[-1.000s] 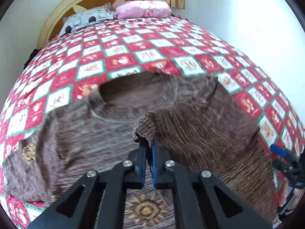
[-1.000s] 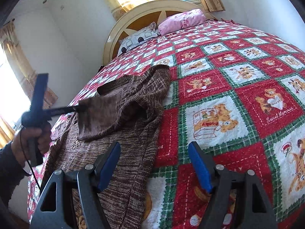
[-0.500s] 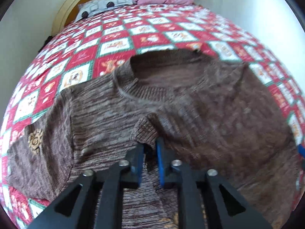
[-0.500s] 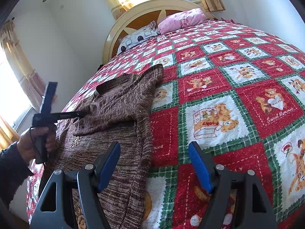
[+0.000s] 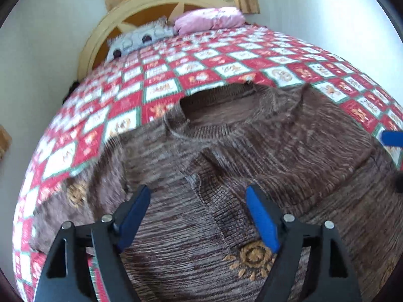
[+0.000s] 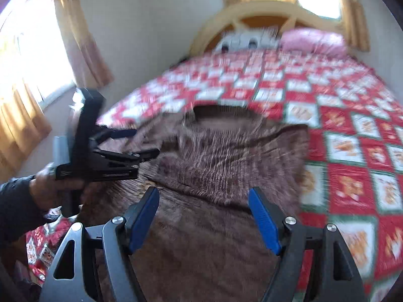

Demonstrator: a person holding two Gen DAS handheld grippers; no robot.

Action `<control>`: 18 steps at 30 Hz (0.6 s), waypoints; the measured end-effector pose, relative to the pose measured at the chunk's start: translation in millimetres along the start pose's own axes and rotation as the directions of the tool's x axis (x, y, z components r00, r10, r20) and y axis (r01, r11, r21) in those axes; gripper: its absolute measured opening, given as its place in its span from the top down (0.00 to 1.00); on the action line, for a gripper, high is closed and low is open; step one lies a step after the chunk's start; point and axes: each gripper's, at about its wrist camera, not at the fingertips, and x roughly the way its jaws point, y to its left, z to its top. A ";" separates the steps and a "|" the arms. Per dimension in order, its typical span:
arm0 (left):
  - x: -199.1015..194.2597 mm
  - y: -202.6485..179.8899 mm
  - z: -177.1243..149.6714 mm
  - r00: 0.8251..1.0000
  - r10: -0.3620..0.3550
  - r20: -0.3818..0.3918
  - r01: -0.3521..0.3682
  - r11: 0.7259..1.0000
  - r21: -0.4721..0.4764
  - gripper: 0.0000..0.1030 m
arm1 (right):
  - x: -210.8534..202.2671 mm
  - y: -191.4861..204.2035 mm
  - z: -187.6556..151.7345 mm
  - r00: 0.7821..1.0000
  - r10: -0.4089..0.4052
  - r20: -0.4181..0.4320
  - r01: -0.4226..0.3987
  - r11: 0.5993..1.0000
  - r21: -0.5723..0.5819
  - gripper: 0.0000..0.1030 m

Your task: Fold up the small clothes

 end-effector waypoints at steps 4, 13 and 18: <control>22.4 1.0 -7.5 0.996 0.011 -0.085 -0.013 1.000 -0.022 0.18 | 41.0 -47.3 -6.1 0.976 -0.144 -0.163 0.167 0.976 0.138 0.30; 29.5 12.5 -20.2 0.996 -0.071 -0.053 0.064 0.991 -0.114 0.03 | 12.0 -43.8 3.5 0.986 -0.158 -0.060 0.164 0.980 0.112 0.29; 18.8 17.1 -26.9 0.996 -0.054 -0.069 0.049 0.996 -0.072 0.00 | 62.8 -46.3 17.3 0.962 -0.192 -0.192 0.210 0.974 0.079 0.29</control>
